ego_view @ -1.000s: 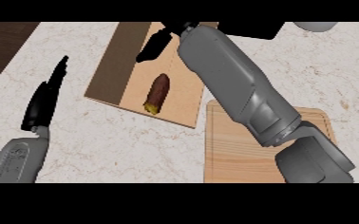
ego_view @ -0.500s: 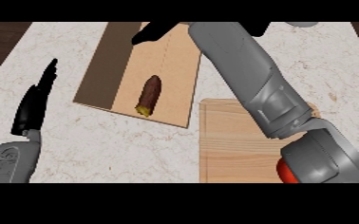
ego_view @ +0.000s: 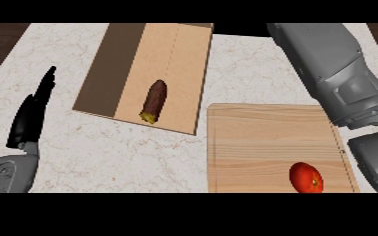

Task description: Pick the sweet potato from the cutting board and place it in the cardboard box

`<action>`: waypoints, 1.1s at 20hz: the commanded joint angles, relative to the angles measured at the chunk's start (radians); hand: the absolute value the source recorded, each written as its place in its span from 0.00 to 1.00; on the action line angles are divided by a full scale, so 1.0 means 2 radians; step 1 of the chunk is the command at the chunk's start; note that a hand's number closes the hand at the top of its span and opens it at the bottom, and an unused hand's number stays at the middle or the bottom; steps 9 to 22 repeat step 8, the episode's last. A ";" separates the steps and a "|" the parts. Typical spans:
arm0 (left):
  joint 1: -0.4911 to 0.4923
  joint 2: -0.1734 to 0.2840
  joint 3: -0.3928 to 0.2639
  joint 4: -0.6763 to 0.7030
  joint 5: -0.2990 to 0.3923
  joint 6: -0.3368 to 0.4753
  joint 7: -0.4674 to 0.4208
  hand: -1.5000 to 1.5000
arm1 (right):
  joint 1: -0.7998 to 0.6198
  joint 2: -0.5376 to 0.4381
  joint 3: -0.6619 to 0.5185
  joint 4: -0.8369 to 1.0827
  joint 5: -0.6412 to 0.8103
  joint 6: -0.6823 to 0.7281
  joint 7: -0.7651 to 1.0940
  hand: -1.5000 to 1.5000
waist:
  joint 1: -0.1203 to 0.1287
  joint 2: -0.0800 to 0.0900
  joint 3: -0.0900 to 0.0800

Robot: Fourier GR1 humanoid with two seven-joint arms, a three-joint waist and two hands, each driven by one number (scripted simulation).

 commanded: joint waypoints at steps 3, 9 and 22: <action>0.003 -0.003 -0.002 -0.014 0.002 -0.003 0.002 0.50 | 0.025 -0.072 -0.003 0.022 0.009 0.062 -0.051 0.00 | 0.001 0.002 0.001; -0.014 0.007 0.004 -0.002 0.002 -0.007 0.005 0.50 | 0.029 -0.108 0.024 0.034 0.042 0.105 -0.069 0.00 | 0.005 0.005 0.001; -0.014 0.007 0.004 -0.002 0.002 -0.007 0.005 0.50 | 0.029 -0.108 0.024 0.034 0.042 0.105 -0.069 0.00 | 0.005 0.005 0.001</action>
